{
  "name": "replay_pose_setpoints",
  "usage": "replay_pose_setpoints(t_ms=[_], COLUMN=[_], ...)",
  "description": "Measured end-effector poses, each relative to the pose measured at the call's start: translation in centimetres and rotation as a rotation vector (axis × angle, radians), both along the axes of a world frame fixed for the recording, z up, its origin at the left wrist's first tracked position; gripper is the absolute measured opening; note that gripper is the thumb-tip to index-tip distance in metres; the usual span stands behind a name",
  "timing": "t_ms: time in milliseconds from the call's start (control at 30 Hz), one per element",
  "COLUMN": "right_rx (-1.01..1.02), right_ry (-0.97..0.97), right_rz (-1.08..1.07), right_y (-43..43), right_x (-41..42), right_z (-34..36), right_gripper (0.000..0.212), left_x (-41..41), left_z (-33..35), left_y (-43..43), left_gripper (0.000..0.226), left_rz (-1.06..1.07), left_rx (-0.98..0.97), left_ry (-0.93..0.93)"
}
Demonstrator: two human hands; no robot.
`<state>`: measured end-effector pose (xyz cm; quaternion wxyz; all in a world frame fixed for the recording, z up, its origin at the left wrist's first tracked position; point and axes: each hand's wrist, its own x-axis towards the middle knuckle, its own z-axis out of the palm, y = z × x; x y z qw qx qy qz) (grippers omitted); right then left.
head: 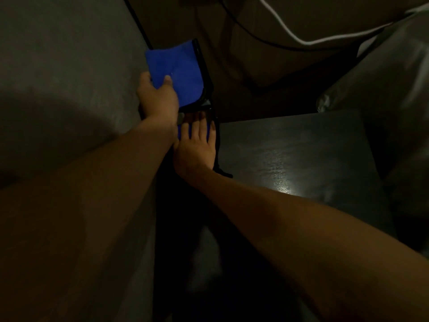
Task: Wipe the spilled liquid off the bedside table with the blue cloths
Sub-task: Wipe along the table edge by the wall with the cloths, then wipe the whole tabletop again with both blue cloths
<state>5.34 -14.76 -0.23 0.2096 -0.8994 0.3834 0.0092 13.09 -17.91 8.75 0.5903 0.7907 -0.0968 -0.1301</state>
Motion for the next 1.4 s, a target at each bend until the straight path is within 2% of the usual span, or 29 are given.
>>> replay_pose_setpoints(t_ms=[100,200,267,333,367,400,467,533,600,667,767,867,933,967,1033,1100,1167,1233,1300,1400], right_rx=[0.057,0.004,-0.046,0.018,0.093,0.214,0.581,0.888,0.950,0.898,0.795,0.775,0.666,0.546,0.147,-0.163,-0.185,-0.158,-0.159,-0.130], right_ry=[-0.346,-0.544,-0.627,-0.707,-0.749,-0.788,-0.857,-0.852,-0.767,-0.713,-0.675,-0.549,-0.391,-0.329,-0.225,-0.208,-0.135,0.070,0.180,0.198], right_rz=[0.020,0.086,-0.032,-0.282,-0.400,-0.498,-0.592,-0.562,-0.437,-0.389,-0.398,-0.489,-0.503,-0.499,-0.441,-0.282,0.010,0.244,0.278,0.184], right_y=[-0.4,-0.4,-0.6,-1.8,-2.8,-4.0,-6.7,-8.9,-10.3,-11.2,-11.8,-11.8,-11.7,-11.7,-11.5,-11.1,-10.6,-9.8,-9.2,-8.8], right_x=[-2.9,-9.4,-13.8,-16.4,-16.8,-16.8,-15.8,-14.7,-14.4,-15.1,-17.0,-18.1,-18.4,-18.5,-18.7,-18.8,-18.2,-17.4,-16.7,-15.2], right_z=[0.7,1.4,1.7,2.5,3.2,4.2,6.4,7.6,7.6,7.7,6.8,4.4,3.4,3.5,4.2,4.7,4.0,2.2,0.9,0.7], right_gripper=[0.067,0.055,0.039,0.023,0.017,0.021,0.046,0.064,0.055,0.037,0.022,0.025,0.032,0.037,0.058,0.068,0.068,0.066,0.065,0.066], left_x=[-0.1,0.2,-0.2,-1.2,-2.0,-2.8,-4.5,-6.3,-7.5,-7.9,-7.7,-6.8,-6.1,-6.0,-6.4,-7.4,-7.9,-7.9,-8.2,-9.5], left_z=[0.7,1.2,1.4,1.6,1.6,1.6,1.2,0.7,0.5,0.7,0.7,-0.7,-2.3,-3.2,-5.3,-6.8,-8.0,-8.8,-9.5,-10.0], left_y=[0.3,0.7,1.1,1.1,1.0,0.8,0.2,-0.3,-0.6,-0.8,-0.6,0.2,1.5,2.5,4.8,6.3,6.7,6.8,7.0,7.2], left_gripper=[0.008,0.013,0.019,0.020,0.020,0.020,0.021,0.022,0.026,0.027,0.024,0.015,0.005,0.008,0.032,0.046,0.053,0.055,0.058,0.059], left_rz=[-0.019,-0.091,-0.230,-0.389,-0.454,-0.511,-0.643,-0.784,-0.858,-0.871,-0.861,-0.660,-0.476,-0.433,-0.428,-0.495,-0.615,-0.649,-0.629,-0.601], left_rx=[-0.040,-0.087,-0.083,-0.033,0.010,0.054,0.142,0.182,0.165,0.154,0.170,0.168,0.244,0.330,0.574,0.758,0.903,0.981,1.029,1.025], left_ry=[0.040,0.197,0.314,0.375,0.385,0.383,0.364,0.367,0.390,0.403,0.401,0.262,-0.038,-0.235,-0.615,-0.834,-0.830,-0.754,-0.713,-0.752])
